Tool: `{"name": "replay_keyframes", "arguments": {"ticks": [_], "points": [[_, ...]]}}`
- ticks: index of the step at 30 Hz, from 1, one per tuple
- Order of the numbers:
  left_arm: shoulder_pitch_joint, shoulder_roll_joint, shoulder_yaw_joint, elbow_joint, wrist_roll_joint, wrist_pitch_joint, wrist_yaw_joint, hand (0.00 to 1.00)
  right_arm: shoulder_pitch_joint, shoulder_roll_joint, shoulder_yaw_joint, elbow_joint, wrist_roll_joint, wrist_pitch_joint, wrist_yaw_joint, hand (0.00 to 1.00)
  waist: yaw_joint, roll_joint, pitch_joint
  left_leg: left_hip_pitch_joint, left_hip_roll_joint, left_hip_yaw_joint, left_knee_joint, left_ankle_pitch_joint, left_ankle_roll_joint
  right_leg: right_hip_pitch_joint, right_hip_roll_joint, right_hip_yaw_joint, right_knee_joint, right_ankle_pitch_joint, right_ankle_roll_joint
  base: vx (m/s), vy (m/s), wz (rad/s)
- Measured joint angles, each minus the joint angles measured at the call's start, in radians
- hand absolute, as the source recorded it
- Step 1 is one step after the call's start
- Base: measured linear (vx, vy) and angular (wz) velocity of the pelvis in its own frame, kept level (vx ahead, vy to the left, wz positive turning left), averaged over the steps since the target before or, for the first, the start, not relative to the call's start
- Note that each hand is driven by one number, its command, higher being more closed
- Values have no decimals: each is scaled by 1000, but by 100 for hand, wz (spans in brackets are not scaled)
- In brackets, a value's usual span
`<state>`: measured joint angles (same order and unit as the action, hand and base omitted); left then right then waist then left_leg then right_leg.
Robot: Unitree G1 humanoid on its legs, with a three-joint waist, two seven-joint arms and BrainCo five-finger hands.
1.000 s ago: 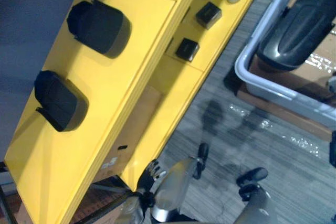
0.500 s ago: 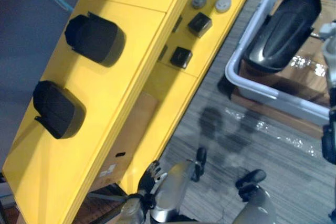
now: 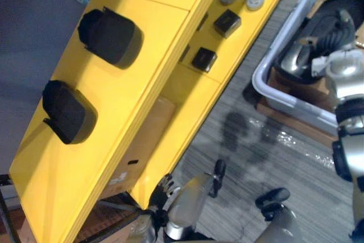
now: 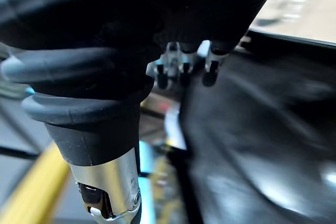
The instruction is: Walk over and take plastic housings, then place them on the shelf
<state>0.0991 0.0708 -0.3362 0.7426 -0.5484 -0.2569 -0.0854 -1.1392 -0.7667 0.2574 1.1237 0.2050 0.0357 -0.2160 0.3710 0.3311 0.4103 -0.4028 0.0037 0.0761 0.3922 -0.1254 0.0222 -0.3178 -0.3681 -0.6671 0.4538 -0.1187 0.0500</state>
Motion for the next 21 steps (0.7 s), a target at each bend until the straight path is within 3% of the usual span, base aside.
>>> {"name": "replay_keyframes", "arguments": {"ticks": [4, 9, 21], "points": [[0, 0, 8, 29, 0, 7, 6, 0, 5, 5, -43, 2, 21, 60, -2, 0, 3, 1, 0, -1, -2, -9, 0, -1, -2, 5, -1, -11, -1, -7, -2, -23, 33, 6], [0, 0, 8, 32, 0, 7, 6, 0, 5, 6, -79, -6, 37, 100, -7, 0, 3, 2, -1, -1, -2, -9, 0, -1, -2, 4, -1, -12, -1, -9, -6, -13, 20, 0], [0, 0, 8, 33, 1, 6, 36, 0, -1, -8, -143, 27, 59, 169, -157, 0, 1, 2, -1, 3, 0, -7, 1, -2, -2, 8, 3, -8, -11, -2, 4, -14, 34, 0]]}}
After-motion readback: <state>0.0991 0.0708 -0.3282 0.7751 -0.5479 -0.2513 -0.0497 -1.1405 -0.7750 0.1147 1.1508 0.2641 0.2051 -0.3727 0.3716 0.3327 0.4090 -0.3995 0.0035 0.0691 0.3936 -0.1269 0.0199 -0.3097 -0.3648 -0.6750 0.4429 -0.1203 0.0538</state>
